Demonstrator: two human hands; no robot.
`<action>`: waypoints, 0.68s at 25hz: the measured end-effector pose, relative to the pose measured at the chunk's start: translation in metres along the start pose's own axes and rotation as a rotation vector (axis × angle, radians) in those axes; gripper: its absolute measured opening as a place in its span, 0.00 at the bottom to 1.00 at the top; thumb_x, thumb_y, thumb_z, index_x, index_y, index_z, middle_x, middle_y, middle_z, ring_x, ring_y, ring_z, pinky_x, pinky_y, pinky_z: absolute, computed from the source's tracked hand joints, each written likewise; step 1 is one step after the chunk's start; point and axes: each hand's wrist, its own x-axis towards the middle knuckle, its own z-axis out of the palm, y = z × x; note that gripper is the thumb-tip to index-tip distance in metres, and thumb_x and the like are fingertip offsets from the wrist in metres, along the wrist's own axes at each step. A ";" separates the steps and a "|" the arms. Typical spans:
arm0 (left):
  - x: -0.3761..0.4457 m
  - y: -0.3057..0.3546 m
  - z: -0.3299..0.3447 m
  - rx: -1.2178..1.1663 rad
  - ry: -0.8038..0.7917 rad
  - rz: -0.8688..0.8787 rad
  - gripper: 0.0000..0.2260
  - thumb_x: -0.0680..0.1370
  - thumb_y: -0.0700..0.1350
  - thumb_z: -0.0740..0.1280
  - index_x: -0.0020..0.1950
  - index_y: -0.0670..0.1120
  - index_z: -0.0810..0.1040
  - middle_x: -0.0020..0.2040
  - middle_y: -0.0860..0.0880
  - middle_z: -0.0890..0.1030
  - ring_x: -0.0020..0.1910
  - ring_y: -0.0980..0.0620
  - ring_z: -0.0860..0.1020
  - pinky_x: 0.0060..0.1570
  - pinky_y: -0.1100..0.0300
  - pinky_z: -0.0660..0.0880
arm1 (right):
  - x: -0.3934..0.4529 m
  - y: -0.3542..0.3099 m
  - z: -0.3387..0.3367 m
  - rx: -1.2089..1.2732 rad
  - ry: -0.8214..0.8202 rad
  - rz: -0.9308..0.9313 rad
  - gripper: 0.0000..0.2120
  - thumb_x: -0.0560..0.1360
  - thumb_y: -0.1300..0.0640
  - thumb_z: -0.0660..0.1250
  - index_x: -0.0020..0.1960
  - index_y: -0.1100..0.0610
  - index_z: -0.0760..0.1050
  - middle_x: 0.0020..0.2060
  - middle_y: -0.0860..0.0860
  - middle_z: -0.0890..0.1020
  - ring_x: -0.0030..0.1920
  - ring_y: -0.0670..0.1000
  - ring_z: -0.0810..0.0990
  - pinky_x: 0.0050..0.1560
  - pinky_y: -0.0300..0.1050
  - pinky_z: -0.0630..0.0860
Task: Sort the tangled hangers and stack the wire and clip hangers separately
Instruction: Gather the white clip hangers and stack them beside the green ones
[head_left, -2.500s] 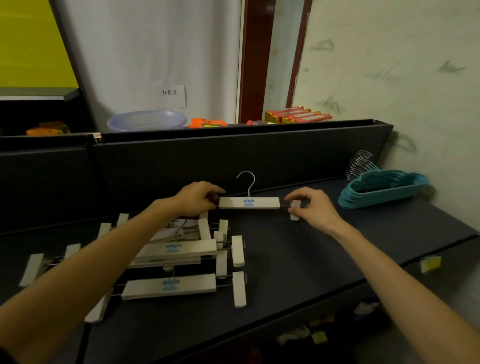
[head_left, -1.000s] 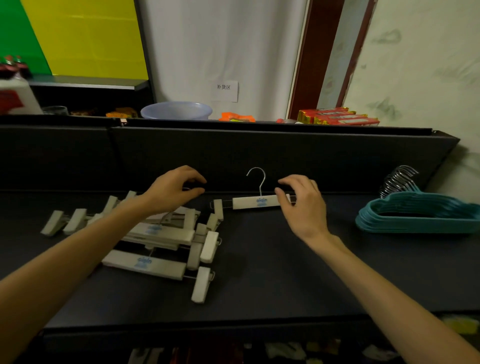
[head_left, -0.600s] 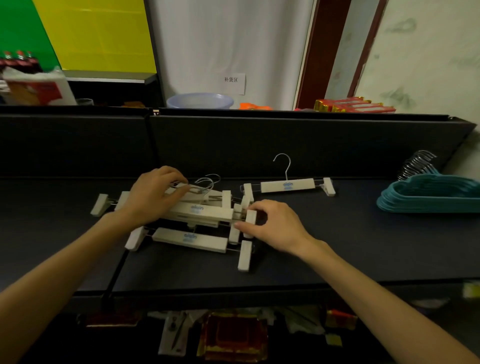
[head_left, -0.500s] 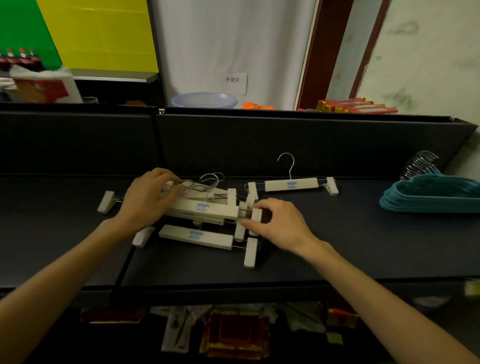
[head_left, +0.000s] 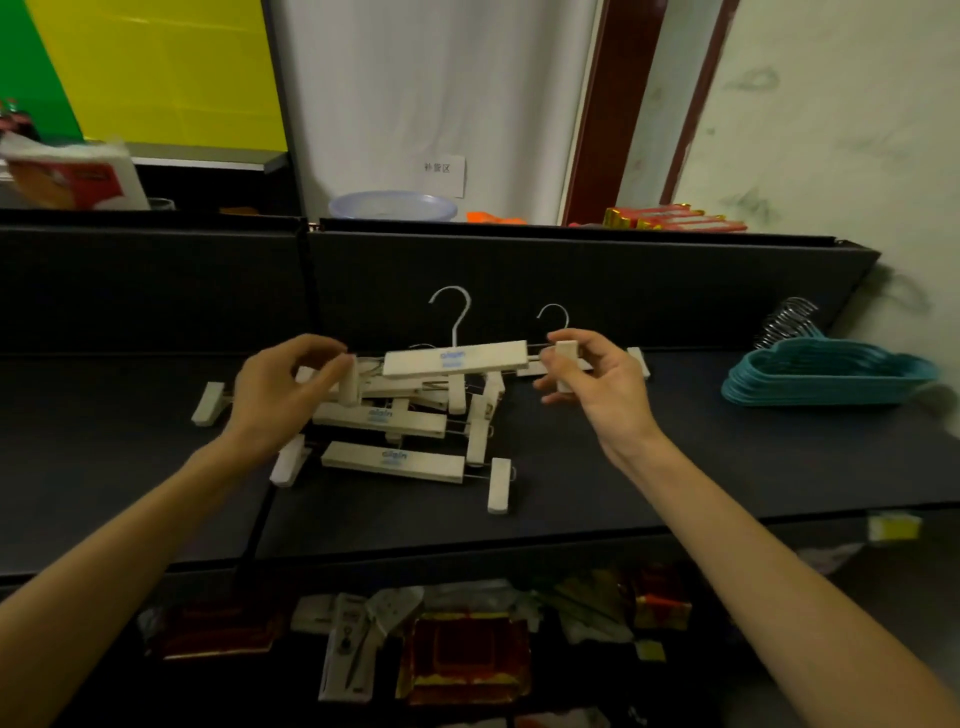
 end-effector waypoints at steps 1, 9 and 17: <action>0.008 0.013 0.005 -0.091 -0.048 -0.002 0.10 0.81 0.50 0.67 0.62 0.53 0.78 0.53 0.58 0.81 0.52 0.59 0.80 0.50 0.61 0.77 | 0.002 -0.001 -0.017 0.054 0.034 0.015 0.12 0.76 0.61 0.71 0.60 0.58 0.79 0.51 0.56 0.84 0.43 0.52 0.85 0.40 0.43 0.83; 0.068 0.100 0.114 -0.059 -0.326 -0.016 0.11 0.79 0.49 0.69 0.61 0.49 0.78 0.51 0.54 0.81 0.49 0.59 0.81 0.50 0.61 0.79 | 0.042 0.029 -0.156 -0.195 0.184 0.185 0.14 0.79 0.57 0.69 0.64 0.55 0.79 0.53 0.53 0.85 0.54 0.55 0.85 0.41 0.43 0.83; 0.084 0.111 0.168 0.483 -0.587 -0.079 0.07 0.78 0.56 0.70 0.51 0.56 0.76 0.53 0.54 0.77 0.45 0.59 0.76 0.45 0.62 0.74 | 0.087 0.079 -0.203 -0.787 0.029 0.141 0.19 0.79 0.45 0.67 0.66 0.53 0.79 0.58 0.52 0.82 0.60 0.53 0.80 0.60 0.52 0.77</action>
